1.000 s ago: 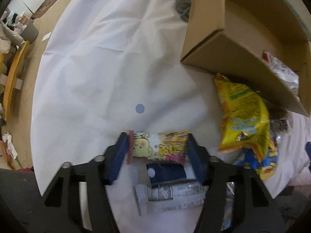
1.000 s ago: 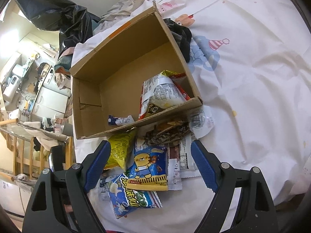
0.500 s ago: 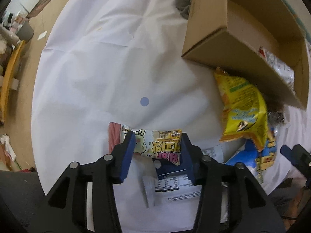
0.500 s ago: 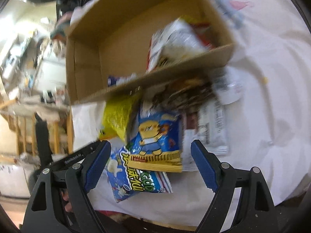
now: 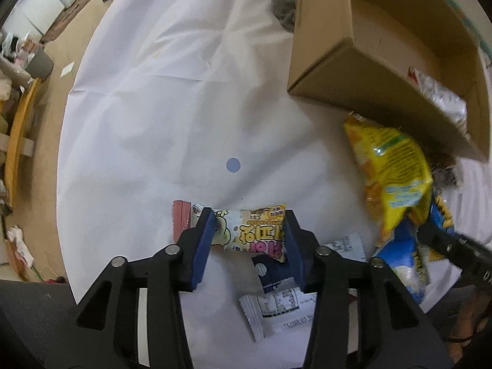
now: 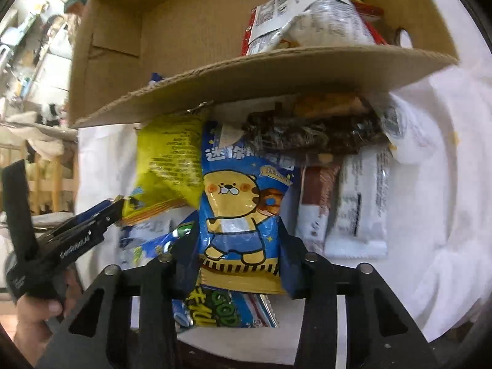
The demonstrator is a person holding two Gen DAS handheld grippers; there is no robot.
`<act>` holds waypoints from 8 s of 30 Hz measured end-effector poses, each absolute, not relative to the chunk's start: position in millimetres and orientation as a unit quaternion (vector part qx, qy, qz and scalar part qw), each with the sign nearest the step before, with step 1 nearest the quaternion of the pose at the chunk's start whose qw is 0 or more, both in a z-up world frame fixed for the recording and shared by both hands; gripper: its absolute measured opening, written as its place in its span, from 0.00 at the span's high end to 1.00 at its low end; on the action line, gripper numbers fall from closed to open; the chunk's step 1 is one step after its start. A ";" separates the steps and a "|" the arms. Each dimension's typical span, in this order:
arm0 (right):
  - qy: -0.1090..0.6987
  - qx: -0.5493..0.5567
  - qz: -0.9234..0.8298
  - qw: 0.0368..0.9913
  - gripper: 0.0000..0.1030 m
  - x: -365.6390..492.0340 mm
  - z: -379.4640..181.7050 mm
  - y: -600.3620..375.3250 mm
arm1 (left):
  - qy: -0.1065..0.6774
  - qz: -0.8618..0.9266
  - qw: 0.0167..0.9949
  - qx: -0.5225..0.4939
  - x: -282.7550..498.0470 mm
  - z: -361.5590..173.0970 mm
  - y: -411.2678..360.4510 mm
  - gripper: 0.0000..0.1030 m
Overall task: Organize snacks
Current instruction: 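Grasp the blue cartoon-bear bag with the right gripper while the left gripper regrasps the wafer bar, then lower the wafer bar and blue bear bag into the box and release both, then grasp a white snack bar from the pile with the left gripper, then carry the white bar into the box while the right gripper brings the cracker bag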
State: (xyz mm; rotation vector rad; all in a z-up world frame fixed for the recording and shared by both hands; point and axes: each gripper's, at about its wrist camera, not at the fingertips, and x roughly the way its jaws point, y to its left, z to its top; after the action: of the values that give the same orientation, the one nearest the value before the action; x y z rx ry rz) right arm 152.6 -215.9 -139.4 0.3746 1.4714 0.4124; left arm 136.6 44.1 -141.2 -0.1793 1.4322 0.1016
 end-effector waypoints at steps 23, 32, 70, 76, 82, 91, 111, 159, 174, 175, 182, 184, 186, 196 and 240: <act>0.582 0.232 0.278 0.728 0.62 121.3 -90.2 -240.5 | 0.678 0.061 0.727 -0.094 147.1 -133.3 69.5 0.96; 0.526 0.247 0.291 0.760 0.62 121.1 -64.5 -252.0 | 0.628 0.075 0.772 -0.067 144.9 -88.2 64.0 0.89; 0.459 0.240 0.241 0.821 0.62 209.6 -44.7 -254.2 | 0.506 -0.038 0.857 -0.086 246.6 -1.4 -3.2 0.78; 0.484 0.238 0.236 0.808 0.62 224.4 -63.3 -246.4 | 0.519 -0.041 0.850 -0.082 267.8 -30.4 -16.3 0.78; 0.488 0.243 0.245 0.802 0.59 230.3 -68.5 -238.0 | 0.540 -0.045 0.836 -0.091 274.5 -54.9 -18.1 0.78; 0.486 0.265 0.214 0.805 0.26 235.8 -73.2 -252.0 | 0.555 -0.067 0.824 -0.092 273.4 -60.1 -26.0 0.38; 0.475 0.284 0.205 0.807 0.26 209.5 -61.5 -269.8 | 0.516 -0.036 0.844 -0.140 204.9 -30.5 21.1 0.16; 0.524 0.293 0.227 0.767 0.26 134.2 -78.9 -274.9 | 0.686 -0.183 0.696 0.106 142.8 -99.8 -30.4 0.88; 0.622 0.006 0.265 0.737 0.03 110.0 -121.3 -159.0 | 0.640 -0.076 0.762 -0.062 134.8 -76.0 42.6 0.88; 0.617 -0.011 0.260 0.743 0.03 109.1 -121.4 -154.2 | 0.639 -0.076 0.762 -0.064 134.2 -77.4 40.2 0.88; 0.645 -0.045 0.242 0.723 0.03 117.0 -146.6 -135.4 | 0.633 -0.082 0.767 -0.067 133.9 -76.3 31.8 0.88; 0.645 -0.041 0.245 0.723 0.05 118.7 -147.1 -134.0 | 0.634 -0.086 0.766 -0.070 134.3 -76.5 30.9 0.87; 0.643 -0.040 0.238 0.727 0.22 120.9 -145.8 -136.8 | 0.633 -0.089 0.766 -0.069 134.5 -76.0 29.5 0.87; 0.617 0.059 0.277 0.735 0.49 120.7 -118.3 -173.7 | 0.629 -0.080 0.770 -0.067 134.0 -75.0 31.3 0.87; 0.447 0.220 0.128 0.858 0.54 241.1 -59.9 -288.7 | 0.540 -0.087 0.837 0.021 254.4 -52.3 -33.9 0.87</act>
State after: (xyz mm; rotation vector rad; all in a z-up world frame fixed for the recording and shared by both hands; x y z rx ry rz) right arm 241.1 -288.7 -59.9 0.4617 0.9385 0.2698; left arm 254.4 -33.9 -52.3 0.0436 1.1424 -0.1832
